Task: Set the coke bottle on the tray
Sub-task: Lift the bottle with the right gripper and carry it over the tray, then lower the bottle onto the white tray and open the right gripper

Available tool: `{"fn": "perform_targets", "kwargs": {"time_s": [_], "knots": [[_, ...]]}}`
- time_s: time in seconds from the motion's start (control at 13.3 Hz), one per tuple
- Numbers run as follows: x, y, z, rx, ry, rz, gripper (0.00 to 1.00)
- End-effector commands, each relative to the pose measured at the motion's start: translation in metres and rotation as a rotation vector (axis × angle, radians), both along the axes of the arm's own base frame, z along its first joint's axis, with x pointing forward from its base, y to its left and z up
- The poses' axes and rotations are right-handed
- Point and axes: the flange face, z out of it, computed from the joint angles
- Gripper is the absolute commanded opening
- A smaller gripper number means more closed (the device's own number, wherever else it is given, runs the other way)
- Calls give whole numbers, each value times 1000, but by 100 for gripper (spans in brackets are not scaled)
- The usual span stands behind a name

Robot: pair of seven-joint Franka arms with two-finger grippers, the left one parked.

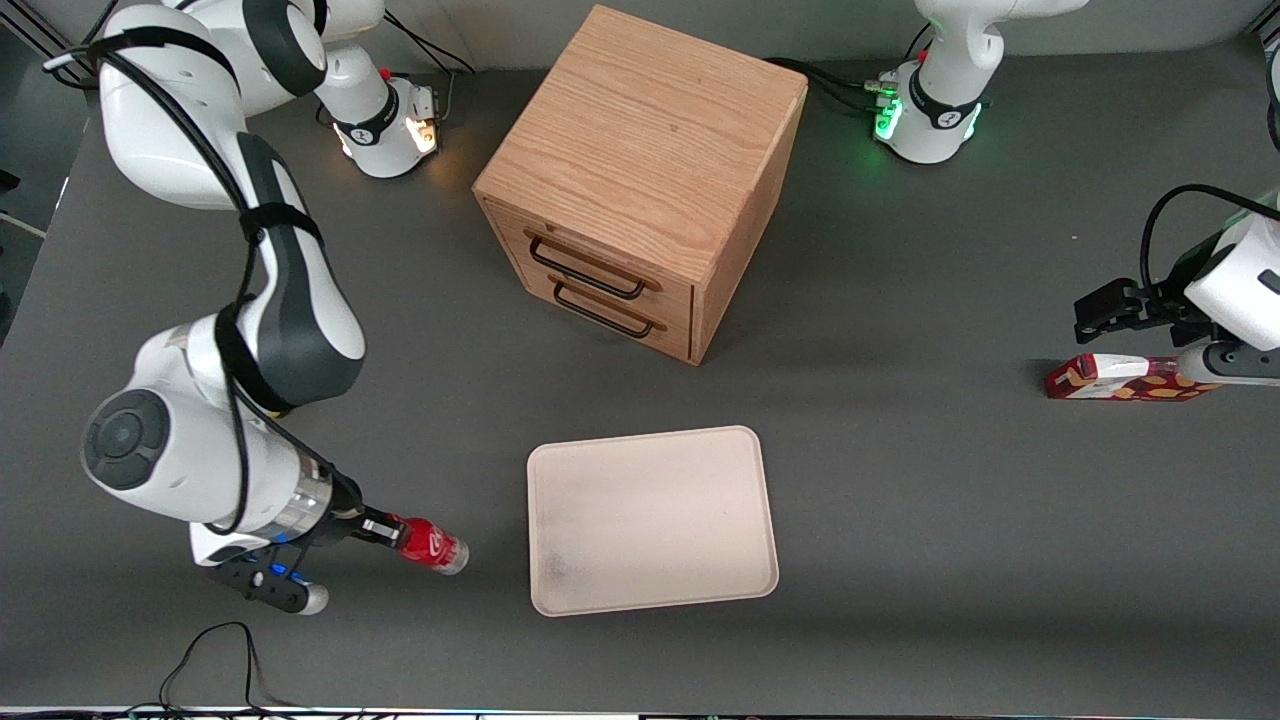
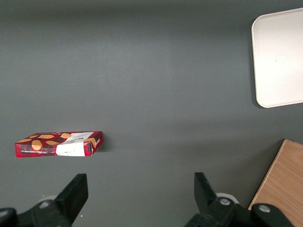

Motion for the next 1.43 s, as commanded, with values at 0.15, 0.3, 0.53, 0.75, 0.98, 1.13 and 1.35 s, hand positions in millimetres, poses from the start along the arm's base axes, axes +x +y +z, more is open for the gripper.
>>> {"fn": "perform_targets", "kwargs": {"time_s": [0.15,0.3,0.53,0.75,0.98,1.13,1.35], "knots": [[3,51,-15,38,-58,-21,0],[0,67,-26,38,-57,-15,0],[-5,86,-36,27,-63,-16,0],[-7,100,-48,19,-74,-5,0],[-9,111,-63,4,-79,14,0],[-12,122,-73,-12,-90,34,0],[-12,122,-84,-26,-85,38,21]]}}
